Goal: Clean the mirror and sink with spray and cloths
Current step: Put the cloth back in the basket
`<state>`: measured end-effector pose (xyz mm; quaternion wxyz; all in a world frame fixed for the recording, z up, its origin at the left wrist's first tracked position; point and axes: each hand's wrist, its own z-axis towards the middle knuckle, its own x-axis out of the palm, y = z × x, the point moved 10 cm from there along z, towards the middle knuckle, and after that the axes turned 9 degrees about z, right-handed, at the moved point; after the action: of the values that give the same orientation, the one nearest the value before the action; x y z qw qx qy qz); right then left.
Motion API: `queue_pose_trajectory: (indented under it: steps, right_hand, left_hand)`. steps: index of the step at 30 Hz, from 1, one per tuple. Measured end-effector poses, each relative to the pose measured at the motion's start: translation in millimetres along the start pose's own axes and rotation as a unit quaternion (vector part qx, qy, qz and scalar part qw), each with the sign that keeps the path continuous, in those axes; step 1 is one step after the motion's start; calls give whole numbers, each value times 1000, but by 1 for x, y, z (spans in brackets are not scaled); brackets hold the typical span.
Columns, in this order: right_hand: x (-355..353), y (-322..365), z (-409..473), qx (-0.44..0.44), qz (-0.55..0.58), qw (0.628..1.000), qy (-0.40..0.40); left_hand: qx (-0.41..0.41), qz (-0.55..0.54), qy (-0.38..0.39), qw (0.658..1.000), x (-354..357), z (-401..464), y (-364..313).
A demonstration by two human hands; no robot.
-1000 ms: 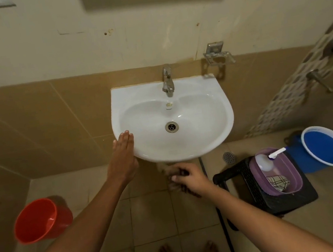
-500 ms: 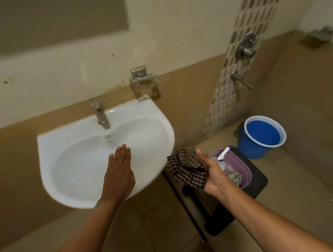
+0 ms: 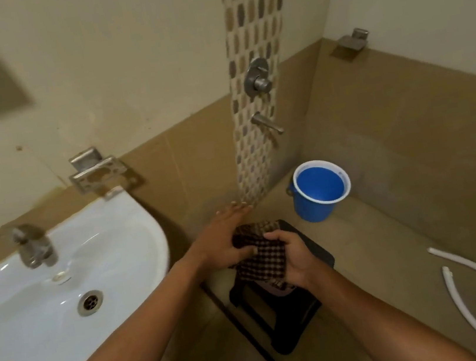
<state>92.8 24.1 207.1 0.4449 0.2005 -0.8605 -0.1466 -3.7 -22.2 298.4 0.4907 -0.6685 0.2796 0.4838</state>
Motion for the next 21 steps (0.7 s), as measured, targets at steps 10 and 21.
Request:
queue_pose_trajectory:
  steps: [10,21]
  right_hand:
    - [-28,54,-25,-13,-33,999,34]
    - [-82,90,-41,-93,-80,989,-82]
  left_hand:
    - [-31,-253,182,950,49,84,-48]
    - [-96,-480,109,865,53,118,-30]
